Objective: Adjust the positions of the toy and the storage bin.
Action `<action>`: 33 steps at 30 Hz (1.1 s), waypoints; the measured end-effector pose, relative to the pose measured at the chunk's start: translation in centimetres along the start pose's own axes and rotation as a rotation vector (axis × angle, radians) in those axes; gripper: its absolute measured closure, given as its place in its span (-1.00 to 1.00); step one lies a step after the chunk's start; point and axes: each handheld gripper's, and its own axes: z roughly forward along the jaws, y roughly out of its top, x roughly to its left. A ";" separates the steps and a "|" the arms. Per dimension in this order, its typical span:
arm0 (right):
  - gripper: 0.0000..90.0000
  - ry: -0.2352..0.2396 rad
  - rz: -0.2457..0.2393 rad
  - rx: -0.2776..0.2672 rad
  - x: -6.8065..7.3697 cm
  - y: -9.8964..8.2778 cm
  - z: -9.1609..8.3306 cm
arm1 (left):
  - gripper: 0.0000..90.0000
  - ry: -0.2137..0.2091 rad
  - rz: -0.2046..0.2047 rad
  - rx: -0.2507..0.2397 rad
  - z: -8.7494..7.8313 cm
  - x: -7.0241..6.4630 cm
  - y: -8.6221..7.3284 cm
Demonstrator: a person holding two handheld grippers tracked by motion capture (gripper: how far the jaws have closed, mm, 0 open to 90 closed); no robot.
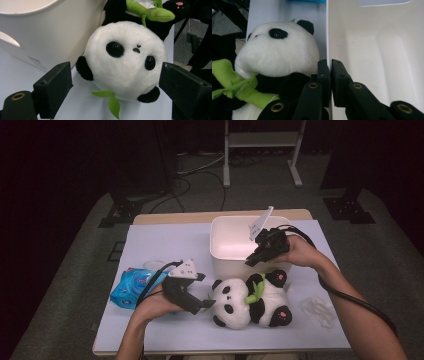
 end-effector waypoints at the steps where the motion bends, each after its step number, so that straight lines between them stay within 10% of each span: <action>1: 0.90 -0.003 -0.005 0.001 0.1 0.0 0.0 | -0.77 0.000 0.001 0.000 -0.1 0.0 0.0; 16: 0.85 0.018 0.019 -0.008 -0.1 -0.1 0.1 | -0.77 0.004 0.004 -0.003 -0.3 0.0 0.0; 33: 0.50 -0.062 0.060 -0.085 1.3 -1.4 -3.3 | -0.77 -0.004 0.010 0.005 0.3 0.2 0.1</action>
